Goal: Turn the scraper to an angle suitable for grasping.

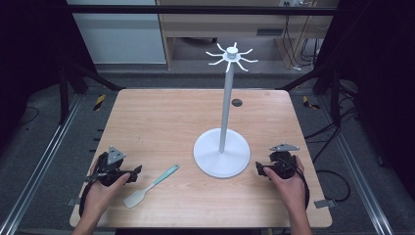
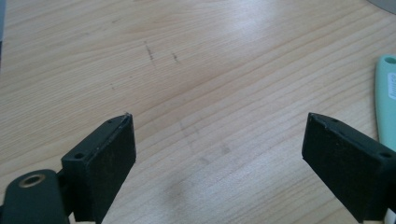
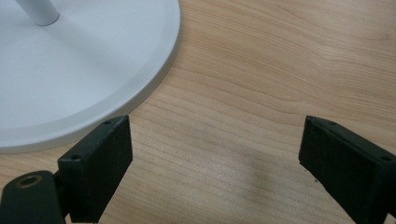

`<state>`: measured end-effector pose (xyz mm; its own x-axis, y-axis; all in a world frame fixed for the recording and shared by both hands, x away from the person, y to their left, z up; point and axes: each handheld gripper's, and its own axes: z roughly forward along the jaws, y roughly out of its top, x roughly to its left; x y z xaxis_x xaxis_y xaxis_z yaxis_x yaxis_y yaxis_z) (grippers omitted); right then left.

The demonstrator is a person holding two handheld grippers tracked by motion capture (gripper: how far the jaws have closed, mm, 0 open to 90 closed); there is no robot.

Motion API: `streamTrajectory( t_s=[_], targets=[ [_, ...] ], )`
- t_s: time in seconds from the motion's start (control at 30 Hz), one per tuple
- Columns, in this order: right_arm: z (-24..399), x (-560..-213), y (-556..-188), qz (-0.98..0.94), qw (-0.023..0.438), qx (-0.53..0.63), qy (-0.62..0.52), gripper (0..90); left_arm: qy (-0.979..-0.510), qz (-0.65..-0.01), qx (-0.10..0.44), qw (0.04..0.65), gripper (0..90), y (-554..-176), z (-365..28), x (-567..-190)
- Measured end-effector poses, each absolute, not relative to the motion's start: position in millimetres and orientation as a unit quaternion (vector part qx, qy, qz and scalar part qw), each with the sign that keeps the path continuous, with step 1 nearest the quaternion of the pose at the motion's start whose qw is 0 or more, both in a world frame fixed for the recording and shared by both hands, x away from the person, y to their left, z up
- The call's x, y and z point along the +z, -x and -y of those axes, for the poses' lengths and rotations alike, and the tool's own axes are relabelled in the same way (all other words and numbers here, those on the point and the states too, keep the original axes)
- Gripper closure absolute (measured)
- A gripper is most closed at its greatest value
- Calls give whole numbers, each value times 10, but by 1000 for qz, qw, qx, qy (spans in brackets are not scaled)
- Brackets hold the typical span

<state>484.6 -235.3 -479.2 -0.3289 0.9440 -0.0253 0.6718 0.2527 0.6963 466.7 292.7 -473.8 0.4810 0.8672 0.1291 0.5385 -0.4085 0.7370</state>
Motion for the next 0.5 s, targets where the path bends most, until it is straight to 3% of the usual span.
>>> streamTrajectory(
  t_s=[0.23,0.43,0.5],
  targets=[
    [2357,-4793,-4847,-759,228,297,-533,102,-828,-390,226,334,146,-4657,-2747,-4686],
    [2367,-4795,-4845,-758,228,298,-534,103,-864,-351,206,295,309,-4822,-2472,-4532],
    [2370,-4794,-4842,-759,229,297,-533,103,-872,-351,196,279,430,-4903,-2378,-4499]
  ],
)
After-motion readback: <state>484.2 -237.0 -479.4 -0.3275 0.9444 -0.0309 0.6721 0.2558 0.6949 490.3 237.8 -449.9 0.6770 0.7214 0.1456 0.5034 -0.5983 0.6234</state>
